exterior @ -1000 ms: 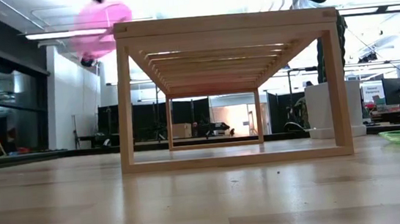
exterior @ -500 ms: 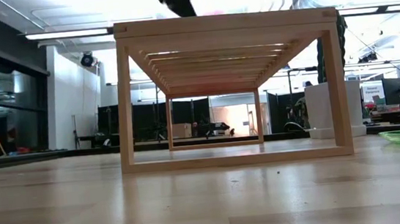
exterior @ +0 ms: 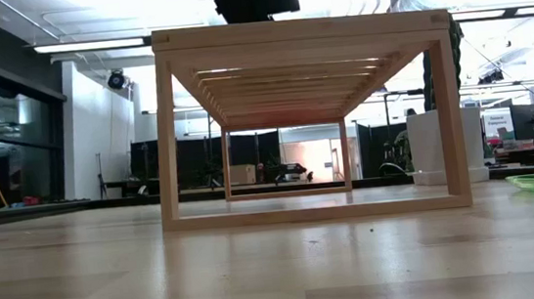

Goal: Place and stack plates onto a shelf
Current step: Stack the top pink transparent plate on top of the other pink transparent plate on the shelf

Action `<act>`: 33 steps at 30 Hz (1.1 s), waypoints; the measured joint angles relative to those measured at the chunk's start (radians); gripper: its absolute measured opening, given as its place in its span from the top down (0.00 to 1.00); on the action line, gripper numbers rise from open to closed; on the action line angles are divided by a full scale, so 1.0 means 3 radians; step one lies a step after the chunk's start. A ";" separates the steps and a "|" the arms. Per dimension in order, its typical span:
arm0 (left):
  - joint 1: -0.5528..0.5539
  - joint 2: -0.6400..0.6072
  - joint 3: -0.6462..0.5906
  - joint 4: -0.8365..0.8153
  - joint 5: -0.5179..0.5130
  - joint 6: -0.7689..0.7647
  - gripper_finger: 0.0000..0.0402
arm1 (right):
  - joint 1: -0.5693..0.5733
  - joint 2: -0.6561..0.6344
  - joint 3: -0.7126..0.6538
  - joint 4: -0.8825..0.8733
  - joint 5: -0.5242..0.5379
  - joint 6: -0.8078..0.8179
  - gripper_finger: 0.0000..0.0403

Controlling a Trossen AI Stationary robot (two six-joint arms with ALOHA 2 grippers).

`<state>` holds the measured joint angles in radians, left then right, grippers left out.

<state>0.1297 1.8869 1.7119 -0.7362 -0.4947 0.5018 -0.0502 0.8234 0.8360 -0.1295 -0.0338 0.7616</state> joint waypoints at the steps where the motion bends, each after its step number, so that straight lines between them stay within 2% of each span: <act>1: -0.0001 0.0003 0.0000 -0.0021 -0.0035 0.0001 1.00 | 0.0001 0.0000 0.0000 -0.0004 0.0000 0.0000 0.70; 13: -0.0020 -0.0010 0.0000 -0.0103 -0.0072 -0.0022 0.95 | 0.0000 0.0000 0.0000 -0.0006 0.0000 -0.0007 0.70; 20: -0.0020 -0.0010 0.0000 -0.0188 -0.0086 -0.0097 0.85 | 0.0001 0.0000 0.0000 -0.0006 0.0000 -0.0006 0.70; 28: -0.0081 -0.0032 0.0000 -0.0213 -0.0361 -0.0097 0.72 | 0.0000 0.0000 0.0000 -0.0008 0.0000 -0.0004 0.70; 33: -0.0121 -0.0091 0.0001 -0.0224 -0.0376 -0.0182 0.66 | 0.0000 0.0000 0.0000 -0.0008 0.0000 -0.0008 0.70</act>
<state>0.0933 1.8595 1.7123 -0.8034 -0.6075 0.4473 -0.0502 0.8234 0.8359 -0.1319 -0.0338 0.7593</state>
